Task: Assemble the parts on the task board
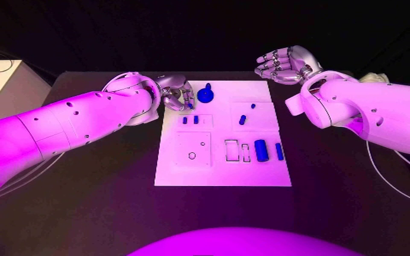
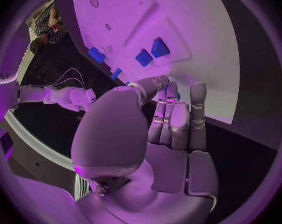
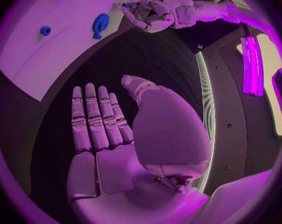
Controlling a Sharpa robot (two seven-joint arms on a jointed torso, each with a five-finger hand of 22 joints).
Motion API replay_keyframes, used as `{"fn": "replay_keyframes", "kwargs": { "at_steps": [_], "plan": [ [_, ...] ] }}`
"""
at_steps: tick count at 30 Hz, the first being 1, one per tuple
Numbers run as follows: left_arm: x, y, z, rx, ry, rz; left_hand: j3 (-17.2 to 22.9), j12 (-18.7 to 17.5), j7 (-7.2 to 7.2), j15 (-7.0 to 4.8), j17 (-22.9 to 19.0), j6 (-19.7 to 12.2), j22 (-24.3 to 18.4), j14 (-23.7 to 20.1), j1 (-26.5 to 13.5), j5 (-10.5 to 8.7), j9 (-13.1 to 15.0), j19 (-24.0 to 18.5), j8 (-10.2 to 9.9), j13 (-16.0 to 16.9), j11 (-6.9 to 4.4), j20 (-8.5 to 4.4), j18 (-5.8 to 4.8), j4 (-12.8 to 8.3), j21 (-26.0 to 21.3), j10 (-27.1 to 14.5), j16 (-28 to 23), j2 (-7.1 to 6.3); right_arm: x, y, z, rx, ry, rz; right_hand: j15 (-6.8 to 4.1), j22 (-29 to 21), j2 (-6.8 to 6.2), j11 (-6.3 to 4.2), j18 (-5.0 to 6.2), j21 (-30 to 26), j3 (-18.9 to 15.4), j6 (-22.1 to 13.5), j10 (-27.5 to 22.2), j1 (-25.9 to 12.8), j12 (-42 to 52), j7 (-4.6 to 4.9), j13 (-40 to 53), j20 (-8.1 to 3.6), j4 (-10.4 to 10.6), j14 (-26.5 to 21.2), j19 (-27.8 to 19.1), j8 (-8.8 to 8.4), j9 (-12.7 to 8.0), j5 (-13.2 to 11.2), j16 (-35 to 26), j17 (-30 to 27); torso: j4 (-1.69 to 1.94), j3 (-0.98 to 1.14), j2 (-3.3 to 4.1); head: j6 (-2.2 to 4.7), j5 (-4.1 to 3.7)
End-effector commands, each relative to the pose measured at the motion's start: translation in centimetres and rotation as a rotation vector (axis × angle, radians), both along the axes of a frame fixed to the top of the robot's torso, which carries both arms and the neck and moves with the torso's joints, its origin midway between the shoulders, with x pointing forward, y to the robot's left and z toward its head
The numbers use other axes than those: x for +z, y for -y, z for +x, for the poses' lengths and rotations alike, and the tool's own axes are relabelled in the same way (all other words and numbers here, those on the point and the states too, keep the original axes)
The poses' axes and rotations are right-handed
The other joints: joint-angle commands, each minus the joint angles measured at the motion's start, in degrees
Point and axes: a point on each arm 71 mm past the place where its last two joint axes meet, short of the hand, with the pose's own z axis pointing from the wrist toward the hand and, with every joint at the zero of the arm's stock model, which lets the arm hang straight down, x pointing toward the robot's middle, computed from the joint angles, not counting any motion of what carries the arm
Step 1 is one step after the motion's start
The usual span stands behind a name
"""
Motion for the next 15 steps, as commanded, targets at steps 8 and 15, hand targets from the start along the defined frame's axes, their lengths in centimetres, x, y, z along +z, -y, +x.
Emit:
{"fn": "replay_keyframes", "kwargs": {
  "at_steps": [8, 15],
  "plan": [
    [-0.35, 0.46, 0.22, -0.006, -0.009, 0.031, -0.24, -0.35, -0.09, 0.04, 0.08, 0.52, 0.08, 0.26, -0.73, 0.03, 0.24, 0.46, 0.06, -0.03, 0.15, -0.03, 0.14, -0.23, 0.32, 0.45, 0.35, 0.08, -0.01, -0.20, -0.02, 0.017, -0.001, -0.001, 0.04, -0.09, 0.25, 0.04, 0.86, -0.12, 0.12, 0.32, 0.41, -0.02, -0.19, 2.12, -0.07, -0.06, -0.32, 0.20, -0.46, 0.12, -0.07, 0.28, -0.21, -0.04, 0.00, -0.01, -0.05, -0.24, 0.01],
    [-0.63, 0.81, 0.15, -0.016, -0.019, 0.039, -0.26, -0.40, -0.09, 0.04, 0.05, 0.51, -0.02, 0.25, -0.75, 0.02, 0.24, 0.39, 0.02, -0.03, 0.15, -0.03, 0.16, -0.24, 0.27, 0.46, 0.34, 0.07, -0.02, -0.23, -0.01, 0.018, -0.001, -0.001, 0.04, -0.09, 0.25, 0.04, 0.86, -0.12, 0.12, 0.32, 0.41, -0.02, -0.19, 2.12, -0.07, -0.06, -0.32, 0.20, -0.46, 0.12, -0.07, 0.28, -0.21, -0.04, 0.03, -0.02, -0.03, -0.34, -0.07]
  ]
}}
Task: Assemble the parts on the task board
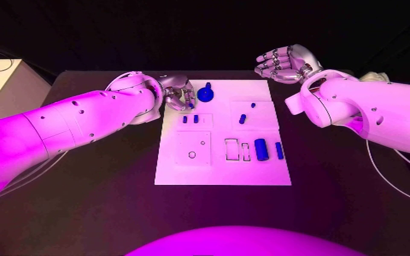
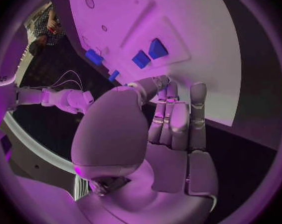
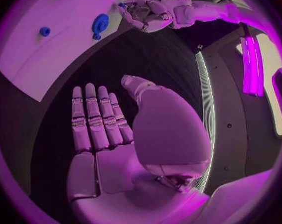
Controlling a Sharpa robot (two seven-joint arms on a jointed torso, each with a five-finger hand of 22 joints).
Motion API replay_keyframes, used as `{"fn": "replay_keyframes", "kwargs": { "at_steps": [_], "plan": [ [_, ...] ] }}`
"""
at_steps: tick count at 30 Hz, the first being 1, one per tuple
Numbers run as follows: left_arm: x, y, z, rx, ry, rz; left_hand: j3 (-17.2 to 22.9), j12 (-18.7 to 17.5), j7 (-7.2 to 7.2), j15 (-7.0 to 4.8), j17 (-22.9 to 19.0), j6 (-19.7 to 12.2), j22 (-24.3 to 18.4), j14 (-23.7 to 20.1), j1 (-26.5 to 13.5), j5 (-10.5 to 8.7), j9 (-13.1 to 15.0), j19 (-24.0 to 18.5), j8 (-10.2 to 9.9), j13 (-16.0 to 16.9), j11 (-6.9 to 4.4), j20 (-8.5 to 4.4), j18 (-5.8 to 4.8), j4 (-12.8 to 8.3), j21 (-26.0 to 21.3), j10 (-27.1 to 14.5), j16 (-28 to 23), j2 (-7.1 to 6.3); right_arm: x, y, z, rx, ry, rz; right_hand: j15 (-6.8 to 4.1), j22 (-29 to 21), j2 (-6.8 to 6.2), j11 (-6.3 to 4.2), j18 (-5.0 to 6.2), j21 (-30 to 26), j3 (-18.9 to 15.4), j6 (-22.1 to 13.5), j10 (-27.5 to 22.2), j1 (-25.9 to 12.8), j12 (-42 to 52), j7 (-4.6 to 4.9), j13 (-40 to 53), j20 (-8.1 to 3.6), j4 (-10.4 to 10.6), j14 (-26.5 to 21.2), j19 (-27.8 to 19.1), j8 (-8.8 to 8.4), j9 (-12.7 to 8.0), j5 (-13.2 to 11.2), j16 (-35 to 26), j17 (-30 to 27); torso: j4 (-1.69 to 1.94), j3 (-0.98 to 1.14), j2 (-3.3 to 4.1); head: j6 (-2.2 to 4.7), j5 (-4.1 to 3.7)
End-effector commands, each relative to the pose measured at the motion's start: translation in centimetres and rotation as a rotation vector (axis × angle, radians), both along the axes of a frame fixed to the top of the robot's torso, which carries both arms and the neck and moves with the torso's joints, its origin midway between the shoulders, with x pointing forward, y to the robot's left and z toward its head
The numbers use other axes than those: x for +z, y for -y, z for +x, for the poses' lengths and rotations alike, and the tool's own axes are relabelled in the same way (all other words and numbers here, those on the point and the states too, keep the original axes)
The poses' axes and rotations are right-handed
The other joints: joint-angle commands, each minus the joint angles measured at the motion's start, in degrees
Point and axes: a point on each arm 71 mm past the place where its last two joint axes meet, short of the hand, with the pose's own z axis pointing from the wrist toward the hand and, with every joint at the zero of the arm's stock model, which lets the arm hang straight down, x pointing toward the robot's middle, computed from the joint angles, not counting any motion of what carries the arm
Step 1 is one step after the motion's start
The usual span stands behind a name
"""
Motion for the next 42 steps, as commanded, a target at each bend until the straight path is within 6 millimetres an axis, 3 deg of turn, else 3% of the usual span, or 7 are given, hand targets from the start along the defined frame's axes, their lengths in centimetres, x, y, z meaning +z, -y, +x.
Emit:
{"fn": "replay_keyframes", "kwargs": {
  "at_steps": [1, 42],
  "plan": [
    [-0.2, 0.3, -0.1, -0.016, -0.015, 0.015, -0.26, -0.39, 0.12, 0.03, 0.05, 0.33, -0.01, 0.26, -0.59, 0.02, 0.08, 0.40, 0.36, 0.03, -0.05, -0.02, 0.17, -0.24, 0.27, 0.27, 0.34, -0.09, 0.0, -0.2, 0.0, 0.015, 0.000, -0.001, 0.04, -0.09, 0.25, 0.04, 0.86, -0.12, 0.12, 0.33, 0.41, -0.02, -0.19, 2.12, -0.07, -0.06, -0.32, 0.20, -0.46, 0.12, -0.07, 0.28, -0.21, -0.04, 0.01, -0.03, 0.00, -0.11, -0.08],
    [-1.3, 0.6, -0.1, -0.015, -0.079, 0.089, -0.39, -0.66, 0.05, -0.02, 0.29, 0.64, 0.27, 0.42, -0.68, -0.07, 0.23, 0.64, 0.27, 0.10, -0.15, -0.01, 0.10, -0.37, 0.39, 0.67, 0.46, 0.07, 0.0, -0.2, 0.0, 0.017, -0.003, -0.002, 0.07, -0.12, 0.22, 0.03, 0.86, -0.15, 0.25, 0.45, 0.56, -0.16, -0.30, 2.09, -0.08, -0.03, -0.42, 0.11, -0.62, 0.10, -0.13, 0.27, -0.28, -0.36, 0.01, 0.02, -0.07, -0.58, -0.21]
  ]
}}
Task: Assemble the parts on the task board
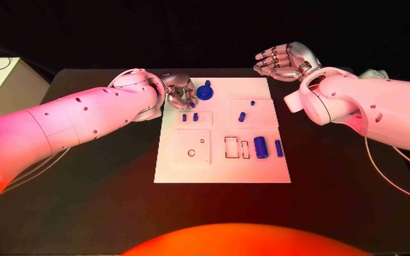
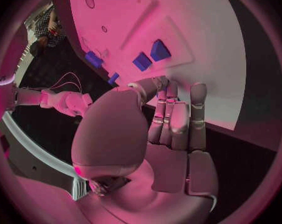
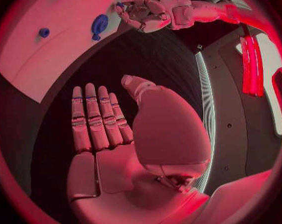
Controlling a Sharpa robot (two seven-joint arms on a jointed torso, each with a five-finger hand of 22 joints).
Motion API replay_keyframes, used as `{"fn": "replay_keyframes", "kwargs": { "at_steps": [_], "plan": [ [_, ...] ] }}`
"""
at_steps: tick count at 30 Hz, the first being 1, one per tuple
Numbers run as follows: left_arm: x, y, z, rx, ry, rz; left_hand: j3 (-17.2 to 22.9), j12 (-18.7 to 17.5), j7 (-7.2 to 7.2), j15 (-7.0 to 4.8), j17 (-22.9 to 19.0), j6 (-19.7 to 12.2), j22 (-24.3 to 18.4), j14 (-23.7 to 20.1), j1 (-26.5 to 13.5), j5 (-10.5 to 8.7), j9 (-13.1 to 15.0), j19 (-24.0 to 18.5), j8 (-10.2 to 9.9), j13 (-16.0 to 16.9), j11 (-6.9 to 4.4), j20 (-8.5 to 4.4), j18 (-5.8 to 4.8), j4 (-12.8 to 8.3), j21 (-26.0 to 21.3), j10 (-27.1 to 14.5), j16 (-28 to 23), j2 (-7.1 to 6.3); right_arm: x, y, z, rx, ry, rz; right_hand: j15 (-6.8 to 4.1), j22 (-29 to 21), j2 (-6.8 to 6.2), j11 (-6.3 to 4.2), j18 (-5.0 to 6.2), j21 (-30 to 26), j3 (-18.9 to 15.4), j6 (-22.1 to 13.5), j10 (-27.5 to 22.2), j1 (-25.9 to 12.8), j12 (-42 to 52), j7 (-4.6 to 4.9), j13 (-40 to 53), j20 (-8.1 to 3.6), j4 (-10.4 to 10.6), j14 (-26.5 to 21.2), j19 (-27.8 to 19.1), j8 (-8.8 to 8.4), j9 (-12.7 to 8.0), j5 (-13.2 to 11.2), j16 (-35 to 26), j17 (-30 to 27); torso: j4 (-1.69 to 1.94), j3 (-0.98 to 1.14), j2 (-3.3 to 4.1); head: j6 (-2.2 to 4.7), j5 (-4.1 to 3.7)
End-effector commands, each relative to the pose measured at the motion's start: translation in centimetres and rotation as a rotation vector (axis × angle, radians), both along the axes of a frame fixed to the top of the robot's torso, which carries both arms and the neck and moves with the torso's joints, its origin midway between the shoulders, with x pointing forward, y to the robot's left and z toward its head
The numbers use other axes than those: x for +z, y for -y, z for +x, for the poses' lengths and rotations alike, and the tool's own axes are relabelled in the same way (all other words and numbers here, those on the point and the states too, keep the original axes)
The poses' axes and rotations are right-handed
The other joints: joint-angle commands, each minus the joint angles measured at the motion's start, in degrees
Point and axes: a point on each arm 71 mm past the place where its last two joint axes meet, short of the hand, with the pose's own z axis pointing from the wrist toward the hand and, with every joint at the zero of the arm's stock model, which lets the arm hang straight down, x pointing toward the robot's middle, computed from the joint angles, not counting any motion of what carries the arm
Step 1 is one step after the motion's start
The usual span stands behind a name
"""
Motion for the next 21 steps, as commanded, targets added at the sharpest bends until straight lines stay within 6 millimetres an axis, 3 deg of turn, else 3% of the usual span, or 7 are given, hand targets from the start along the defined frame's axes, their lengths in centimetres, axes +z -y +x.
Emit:
{"fn": "replay_keyframes", "kwargs": {
  "at_steps": [1, 9, 15, 21],
  "plan": [
    [-1.08, -0.17, -0.29, -0.007, -0.054, 0.058, -0.31, -0.45, 0.11, -0.02, -0.37, 0.35, -0.34, 0.28, -0.72, 0.02, 0.06, -0.07, 0.04, 0.07, 0.07, -0.02, 0.19, -0.23, -0.03, 0.45, 0.09, -0.07, 0.00, -0.09, -0.02, 0.013, 0.000, -0.002, 0.07, -0.08, 0.22, 0.03, 0.85, -0.15, 0.19, 0.45, 0.56, -0.17, -0.30, 2.09, -0.08, 0.08, -0.36, 0.11, -0.51, 0.10, -0.09, 0.27, -0.28, -0.20, -0.03, -0.01, -0.06, 0.00, 0.05],
    [-0.80, -0.14, -0.30, -0.012, -0.027, 0.024, -0.93, -3.83, 0.87, 0.85, -3.43, -2.60, -3.70, -1.69, -2.42, 0.18, -0.65, -2.77, -3.12, -0.59, 1.06, 0.53, 0.73, 0.19, -2.36, -0.95, -0.86, -1.21, 0.00, -0.03, -0.01, 0.012, 0.000, -0.002, 0.08, -0.09, 0.21, 0.03, 0.85, -0.16, 0.20, 0.46, 0.57, -0.18, -0.31, 2.09, -0.08, 0.08, -0.37, 0.09, -0.53, 0.09, -0.10, 0.27, -0.29, -0.24, -0.01, -0.06, -0.03, 0.12, 0.00],
    [-0.48, -0.09, -0.24, -0.009, 0.006, -0.014, -0.92, -5.10, 1.00, 1.00, -4.17, -5.86, -4.36, -2.25, -2.78, 0.21, -1.59, -3.07, -5.82, -0.63, 1.13, 0.68, 0.86, 0.22, -2.94, -0.80, -0.94, -1.95, -0.01, -0.03, 0.00, 0.012, 0.000, -0.002, 0.08, -0.09, 0.21, 0.03, 0.85, -0.16, 0.20, 0.46, 0.57, -0.18, -0.31, 2.09, -0.08, 0.08, -0.37, 0.09, -0.53, 0.09, -0.10, 0.27, -0.29, -0.24, 0.01, -0.08, -0.05, 0.19, -0.03],
    [-0.37, -0.20, -0.19, -0.002, 0.016, -0.026, -0.91, -5.48, 1.12, 1.03, -4.66, -6.94, -4.47, -2.54, -2.85, 0.23, -1.90, -3.05, -6.70, -0.57, 1.18, 0.67, 0.86, 0.25, -3.06, -0.70, -1.04, -2.12, 0.01, -0.01, 0.01, 0.011, 0.003, -0.002, 0.08, -0.09, 0.21, 0.03, 0.85, -0.16, 0.20, 0.46, 0.57, -0.18, -0.31, 2.09, -0.08, 0.08, -0.37, 0.09, -0.53, 0.09, -0.10, 0.27, -0.29, -0.24, -0.02, -0.10, -0.02, 0.23, -0.02]
  ]
}}
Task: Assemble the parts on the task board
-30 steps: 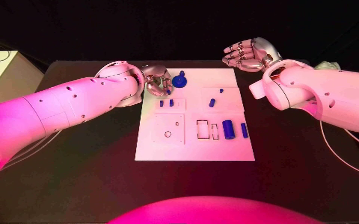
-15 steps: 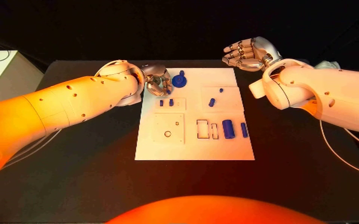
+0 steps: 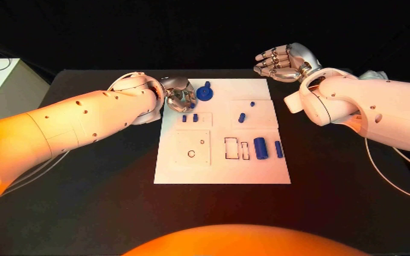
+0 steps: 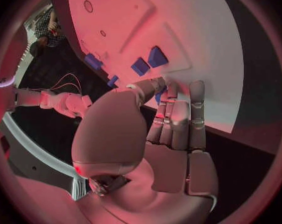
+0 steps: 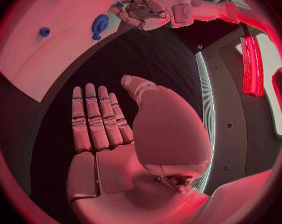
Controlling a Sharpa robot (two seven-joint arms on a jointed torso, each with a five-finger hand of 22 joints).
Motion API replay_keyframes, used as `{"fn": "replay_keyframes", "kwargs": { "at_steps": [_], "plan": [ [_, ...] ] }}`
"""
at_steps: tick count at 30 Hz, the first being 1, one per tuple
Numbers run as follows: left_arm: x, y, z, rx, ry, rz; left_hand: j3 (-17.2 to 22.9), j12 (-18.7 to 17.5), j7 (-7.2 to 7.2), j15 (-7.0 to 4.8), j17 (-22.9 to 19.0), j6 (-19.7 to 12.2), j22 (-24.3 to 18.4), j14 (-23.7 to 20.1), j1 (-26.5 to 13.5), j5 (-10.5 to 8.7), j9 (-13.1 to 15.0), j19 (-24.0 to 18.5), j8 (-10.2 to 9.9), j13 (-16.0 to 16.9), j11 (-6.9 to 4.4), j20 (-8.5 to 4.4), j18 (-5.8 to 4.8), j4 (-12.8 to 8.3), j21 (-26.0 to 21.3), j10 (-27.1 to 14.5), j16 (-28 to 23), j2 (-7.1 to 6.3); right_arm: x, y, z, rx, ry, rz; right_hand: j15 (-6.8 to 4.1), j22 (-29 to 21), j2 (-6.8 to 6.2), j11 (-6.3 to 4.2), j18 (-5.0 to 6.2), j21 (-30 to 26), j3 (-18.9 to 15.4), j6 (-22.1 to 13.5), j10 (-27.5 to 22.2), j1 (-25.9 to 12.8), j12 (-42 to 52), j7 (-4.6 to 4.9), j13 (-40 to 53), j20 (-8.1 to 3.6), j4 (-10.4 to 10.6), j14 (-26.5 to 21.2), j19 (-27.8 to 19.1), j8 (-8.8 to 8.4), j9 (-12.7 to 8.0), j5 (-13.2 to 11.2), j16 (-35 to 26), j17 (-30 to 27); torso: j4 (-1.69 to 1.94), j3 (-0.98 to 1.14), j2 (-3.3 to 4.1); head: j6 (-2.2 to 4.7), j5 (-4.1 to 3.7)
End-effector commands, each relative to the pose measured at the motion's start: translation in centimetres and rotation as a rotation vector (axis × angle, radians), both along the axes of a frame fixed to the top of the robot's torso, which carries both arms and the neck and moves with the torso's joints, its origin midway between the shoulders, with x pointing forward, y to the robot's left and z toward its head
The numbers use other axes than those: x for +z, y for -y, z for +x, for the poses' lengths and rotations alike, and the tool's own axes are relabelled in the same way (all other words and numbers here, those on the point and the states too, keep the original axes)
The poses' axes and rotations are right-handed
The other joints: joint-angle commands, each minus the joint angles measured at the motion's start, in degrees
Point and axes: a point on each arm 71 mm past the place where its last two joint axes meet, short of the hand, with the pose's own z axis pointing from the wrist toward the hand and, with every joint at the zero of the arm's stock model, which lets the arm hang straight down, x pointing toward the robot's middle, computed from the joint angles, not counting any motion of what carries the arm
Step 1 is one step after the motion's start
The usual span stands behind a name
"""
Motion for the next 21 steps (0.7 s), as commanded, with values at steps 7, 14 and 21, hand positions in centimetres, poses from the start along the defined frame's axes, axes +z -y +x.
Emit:
{"fn": "replay_keyframes", "kwargs": {
  "at_steps": [7, 14, 21],
  "plan": [
    [0.2, -0.3, 0.1, 0.008, 0.018, -0.023, -0.38, -0.30, 0.08, 0.05, -0.15, -0.61, -0.09, -0.33, -0.18, 0.22, -0.15, -0.36, -0.47, 0.04, 0.31, 0.08, 0.85, 0.15, -0.41, 0.24, -0.27, -0.81, 0.0, 0.0, 0.0, 0.011, 0.002, -0.002, 0.11, -0.11, 0.15, -0.09, 0.84, -0.17, 0.05, 0.48, 0.42, -0.23, -0.38, 2.10, -0.09, 0.00, -0.26, 0.02, -0.30, 0.07, -0.09, 0.26, -0.33, -0.23, 0.06, -0.02, 0.02, -0.03, -0.02],
    [0.2, -1.0, 0.1, 0.026, 0.021, -0.021, -0.43, -0.40, -0.05, 0.00, -0.19, -2.21, -0.21, -0.37, -0.07, 0.25, -0.60, -0.28, -1.64, 0.34, 0.22, 0.05, 0.86, 0.04, -0.52, 0.60, -0.17, -1.01, -0.1, 0.0, 0.0, 0.027, -0.007, -0.032, 0.16, -0.11, 0.00, -0.03, 0.83, -0.18, 0.08, 0.47, 0.25, -0.15, -0.55, 2.13, -0.12, 0.03, -0.45, -0.09, -0.41, 0.02, -0.13, 0.21, -0.36, -0.38, 0.01, -0.07, 0.00, 0.07, -0.04],
    [0.4, -2.7, 0.2, 0.055, 0.021, -0.014, -0.77, -0.70, -0.82, -0.07, -0.34, -4.78, -0.34, -0.44, 0.06, 0.27, -1.33, -0.17, -3.30, 0.69, 0.17, -0.02, 0.86, -0.04, -0.62, 0.52, -0.07, -1.16, -0.4, 0.3, 0.2, 0.094, -0.007, -0.180, -3.53, 1.09, -0.56, -2.18, 0.91, 4.29, 2.63, 2.95, 2.89, 1.89, -0.52, 0.22, -0.05, -3.96, -4.05, 10.80, 10.85, 0.49, -0.34, -1.66, 5.05, 1.16, -0.02, -0.03, -0.08, 0.40, -0.37]
  ]
}}
